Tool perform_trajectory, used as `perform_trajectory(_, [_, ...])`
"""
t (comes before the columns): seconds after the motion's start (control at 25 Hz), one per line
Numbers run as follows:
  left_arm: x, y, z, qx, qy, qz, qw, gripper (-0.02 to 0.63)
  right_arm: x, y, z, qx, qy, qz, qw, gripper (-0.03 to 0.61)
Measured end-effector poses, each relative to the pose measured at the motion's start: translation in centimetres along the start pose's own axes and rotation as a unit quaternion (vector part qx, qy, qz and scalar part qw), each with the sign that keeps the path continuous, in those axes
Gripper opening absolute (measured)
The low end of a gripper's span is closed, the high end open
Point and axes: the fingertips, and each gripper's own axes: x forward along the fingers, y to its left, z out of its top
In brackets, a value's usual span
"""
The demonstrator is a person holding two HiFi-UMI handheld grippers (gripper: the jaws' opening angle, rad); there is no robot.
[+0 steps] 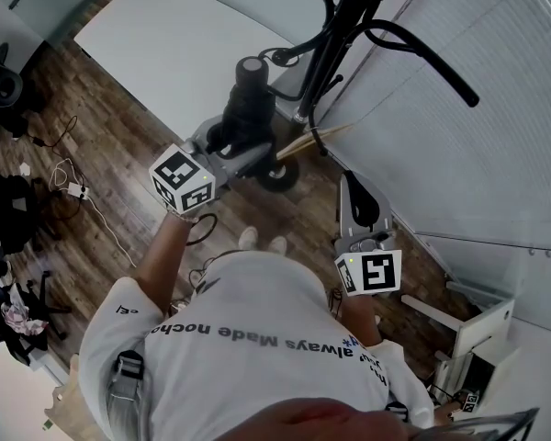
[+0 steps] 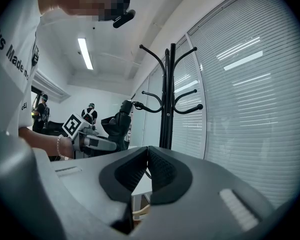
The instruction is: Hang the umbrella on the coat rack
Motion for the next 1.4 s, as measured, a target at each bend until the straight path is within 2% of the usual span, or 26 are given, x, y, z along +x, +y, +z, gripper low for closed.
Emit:
perform_trajectory(0.68, [2.6, 2.1, -3.4, -0.014, 0.027, 0.014, 0.9994, 0.27, 0.2, -0.2, -0.7, 0.001, 0.006, -0.003, 1.0, 0.003])
perform_trajectory(1.4, [6.3, 3.4, -5.3, 0.01, 0.045, 0.038, 0.9982, 0.27, -0.9, 0.2, -0.3, 0.0, 0.006, -0.007, 1.0, 0.003])
